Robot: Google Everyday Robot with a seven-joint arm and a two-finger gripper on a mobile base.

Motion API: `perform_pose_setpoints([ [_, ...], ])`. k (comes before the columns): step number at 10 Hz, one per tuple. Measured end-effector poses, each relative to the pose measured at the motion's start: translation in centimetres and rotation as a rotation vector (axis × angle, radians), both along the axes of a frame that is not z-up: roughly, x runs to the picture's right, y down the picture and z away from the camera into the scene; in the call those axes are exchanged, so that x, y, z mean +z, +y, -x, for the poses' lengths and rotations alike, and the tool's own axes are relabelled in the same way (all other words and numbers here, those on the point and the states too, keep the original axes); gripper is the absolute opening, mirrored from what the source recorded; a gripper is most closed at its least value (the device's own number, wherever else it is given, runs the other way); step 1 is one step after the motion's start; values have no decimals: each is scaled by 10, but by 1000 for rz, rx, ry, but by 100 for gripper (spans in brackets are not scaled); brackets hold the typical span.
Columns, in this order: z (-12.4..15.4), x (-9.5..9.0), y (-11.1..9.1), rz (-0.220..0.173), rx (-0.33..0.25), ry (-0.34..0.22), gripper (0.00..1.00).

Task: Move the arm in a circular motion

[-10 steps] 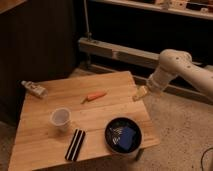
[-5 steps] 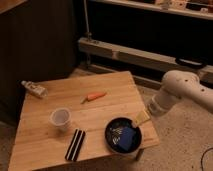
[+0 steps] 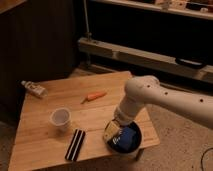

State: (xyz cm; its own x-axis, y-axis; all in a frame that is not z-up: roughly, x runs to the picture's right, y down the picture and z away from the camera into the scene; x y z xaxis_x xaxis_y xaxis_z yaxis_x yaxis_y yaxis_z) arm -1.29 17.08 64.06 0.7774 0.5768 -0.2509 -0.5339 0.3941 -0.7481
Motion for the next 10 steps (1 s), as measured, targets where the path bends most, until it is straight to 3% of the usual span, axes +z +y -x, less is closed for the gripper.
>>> perform_pose_setpoints([
  [4,119,-5,-22,-74,-167,-165,80],
  [5,143,-1,-31,-89,-194,-183,80],
  [8,202,29,-80,-138,-216,-174,80],
  [10,211,58,-120,-149,-186,-136,80],
])
